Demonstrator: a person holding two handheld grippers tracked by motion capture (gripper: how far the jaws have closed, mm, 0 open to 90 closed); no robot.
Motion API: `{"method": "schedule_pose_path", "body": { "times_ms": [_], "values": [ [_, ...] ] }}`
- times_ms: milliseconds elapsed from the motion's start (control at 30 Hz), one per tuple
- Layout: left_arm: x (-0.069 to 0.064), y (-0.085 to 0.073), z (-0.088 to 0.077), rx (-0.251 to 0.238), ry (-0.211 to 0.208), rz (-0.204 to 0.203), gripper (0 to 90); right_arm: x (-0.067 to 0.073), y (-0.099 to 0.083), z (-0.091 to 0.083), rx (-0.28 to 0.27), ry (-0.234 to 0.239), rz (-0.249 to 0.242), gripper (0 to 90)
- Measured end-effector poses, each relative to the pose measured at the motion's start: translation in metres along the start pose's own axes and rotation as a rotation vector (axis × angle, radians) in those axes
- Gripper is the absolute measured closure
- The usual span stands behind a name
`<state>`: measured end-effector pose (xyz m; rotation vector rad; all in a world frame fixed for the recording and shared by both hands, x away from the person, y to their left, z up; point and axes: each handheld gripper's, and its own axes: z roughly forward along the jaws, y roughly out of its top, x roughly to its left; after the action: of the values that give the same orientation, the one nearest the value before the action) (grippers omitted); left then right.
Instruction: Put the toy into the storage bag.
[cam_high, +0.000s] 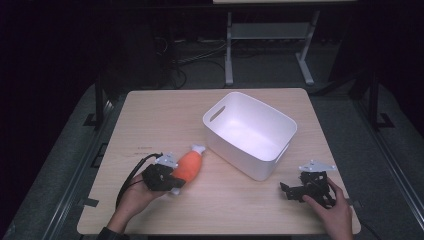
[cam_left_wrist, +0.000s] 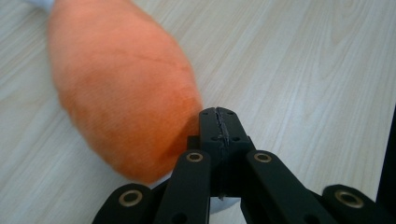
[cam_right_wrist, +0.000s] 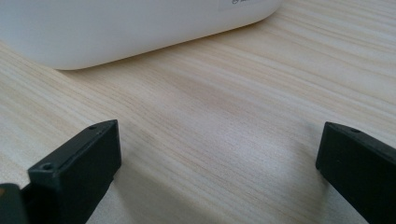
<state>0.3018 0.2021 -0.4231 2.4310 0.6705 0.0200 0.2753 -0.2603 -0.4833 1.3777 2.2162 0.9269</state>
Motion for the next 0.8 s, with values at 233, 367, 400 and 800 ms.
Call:
{"method": "schedule_pose_path", "body": {
  "times_ms": [233, 367, 400, 800],
  "values": [
    [0.008, -0.009, -0.009, -0.007, 0.029, -0.023, 89.6, 0.000, 0.000, 0.000, 0.000, 0.000, -0.001, 0.0],
    [0.014, -0.014, -0.015, -0.018, 0.048, -0.044, 89.7, 0.000, 0.000, 0.000, 0.000, 0.000, 0.000, 0.0],
    [0.015, -0.015, -0.017, -0.018, 0.053, -0.046, 89.6, 0.000, 0.000, 0.000, 0.000, 0.000, -0.001, 0.0],
    [0.026, -0.022, -0.023, -0.018, 0.106, -0.070, 89.7, 0.000, 0.000, 0.000, 0.000, 0.000, 0.000, 0.0]
  ]
}}
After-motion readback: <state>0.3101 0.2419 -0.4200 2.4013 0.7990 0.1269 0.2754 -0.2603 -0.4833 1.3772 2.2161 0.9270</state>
